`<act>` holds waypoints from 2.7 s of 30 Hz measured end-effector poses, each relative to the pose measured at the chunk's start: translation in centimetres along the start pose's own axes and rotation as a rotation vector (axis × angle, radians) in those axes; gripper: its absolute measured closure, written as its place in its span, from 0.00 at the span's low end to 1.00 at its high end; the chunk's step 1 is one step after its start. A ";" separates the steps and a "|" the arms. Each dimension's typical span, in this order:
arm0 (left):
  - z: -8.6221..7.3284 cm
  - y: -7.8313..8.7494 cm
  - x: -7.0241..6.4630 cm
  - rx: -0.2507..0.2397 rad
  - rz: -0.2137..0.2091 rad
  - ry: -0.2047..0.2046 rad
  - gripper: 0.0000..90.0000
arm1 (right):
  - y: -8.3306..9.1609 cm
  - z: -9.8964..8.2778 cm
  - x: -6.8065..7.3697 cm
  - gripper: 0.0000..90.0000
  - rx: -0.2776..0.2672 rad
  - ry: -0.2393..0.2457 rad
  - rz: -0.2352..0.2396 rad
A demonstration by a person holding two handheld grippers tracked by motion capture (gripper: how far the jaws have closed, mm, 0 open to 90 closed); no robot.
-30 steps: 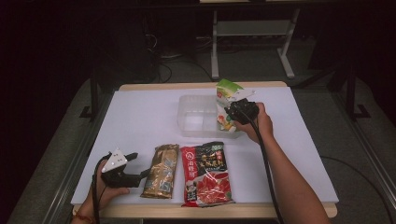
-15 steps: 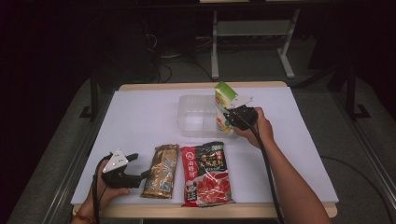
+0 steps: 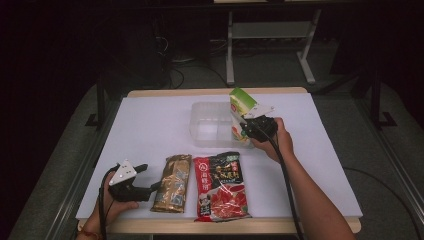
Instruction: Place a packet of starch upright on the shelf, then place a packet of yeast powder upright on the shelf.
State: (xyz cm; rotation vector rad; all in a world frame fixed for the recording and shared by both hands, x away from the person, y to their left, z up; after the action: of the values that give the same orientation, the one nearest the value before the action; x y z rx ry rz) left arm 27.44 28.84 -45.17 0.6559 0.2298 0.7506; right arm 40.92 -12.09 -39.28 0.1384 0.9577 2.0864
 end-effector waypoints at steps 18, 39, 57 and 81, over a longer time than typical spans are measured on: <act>1.6 0.2 -0.1 -0.041 -0.038 0.024 0.20 | 5.7 -1.8 -0.8 0.77 -0.113 -0.040 0.058; 4.4 -1.7 -3.3 0.020 -0.161 -0.074 0.21 | 8.1 -8.1 1.4 0.62 -0.055 -0.050 0.203; 6.8 -4.4 -6.1 0.080 -0.274 -0.052 0.24 | 5.2 -8.3 3.6 0.46 -0.030 -0.125 0.403; 4.9 -2.5 -3.3 0.098 -0.120 0.001 0.20 | 3.4 -7.4 5.8 0.43 0.022 -0.078 0.440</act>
State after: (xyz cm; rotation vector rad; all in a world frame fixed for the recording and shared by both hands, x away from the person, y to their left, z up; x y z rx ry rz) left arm 28.55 22.92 -43.07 0.7278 0.3057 0.6277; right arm 31.97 -13.50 -43.53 0.4763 0.9674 2.4470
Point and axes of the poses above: each handheld gripper's, and its own axes: y roughly backward along the jaws, z roughly out of its top, x roughly to its left, the point moved 1 cm from there along -y, roughly forward along the jaws, and after that the axes turned 6 degrees about x, right-handed, at the moved point
